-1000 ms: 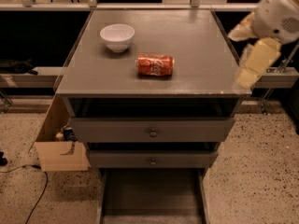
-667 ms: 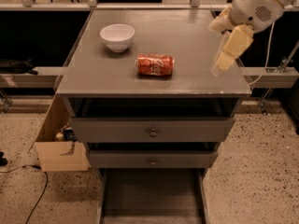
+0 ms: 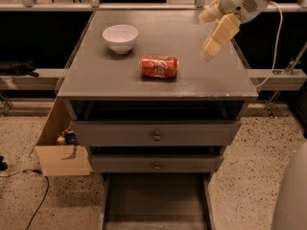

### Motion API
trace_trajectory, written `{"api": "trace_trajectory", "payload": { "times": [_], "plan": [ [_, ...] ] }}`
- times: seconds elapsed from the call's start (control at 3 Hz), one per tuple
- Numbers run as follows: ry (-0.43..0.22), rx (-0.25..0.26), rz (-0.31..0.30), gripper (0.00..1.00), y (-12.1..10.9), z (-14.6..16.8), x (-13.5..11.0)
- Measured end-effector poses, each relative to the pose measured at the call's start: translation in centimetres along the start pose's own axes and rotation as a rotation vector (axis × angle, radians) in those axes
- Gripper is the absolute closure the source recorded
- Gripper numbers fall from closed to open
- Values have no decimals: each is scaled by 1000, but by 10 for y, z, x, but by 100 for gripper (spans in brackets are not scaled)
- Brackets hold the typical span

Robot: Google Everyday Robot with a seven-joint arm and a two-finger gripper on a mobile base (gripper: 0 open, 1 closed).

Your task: Place coke can into bottom drawer

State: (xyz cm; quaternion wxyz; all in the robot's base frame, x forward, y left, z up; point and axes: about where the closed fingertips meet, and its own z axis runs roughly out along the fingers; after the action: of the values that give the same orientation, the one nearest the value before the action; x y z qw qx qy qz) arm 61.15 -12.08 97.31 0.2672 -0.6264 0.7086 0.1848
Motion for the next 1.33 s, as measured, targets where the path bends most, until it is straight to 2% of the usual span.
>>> {"api": "trace_trajectory", "payload": {
  "times": [0.33,1.0,1.33],
  "plan": [
    [-6,14,5,0,-4,3,-1],
    [-85,13,2,0,-48,51,-19],
    [-98,13,-6,0,-68,73,-32]
  ]
}}
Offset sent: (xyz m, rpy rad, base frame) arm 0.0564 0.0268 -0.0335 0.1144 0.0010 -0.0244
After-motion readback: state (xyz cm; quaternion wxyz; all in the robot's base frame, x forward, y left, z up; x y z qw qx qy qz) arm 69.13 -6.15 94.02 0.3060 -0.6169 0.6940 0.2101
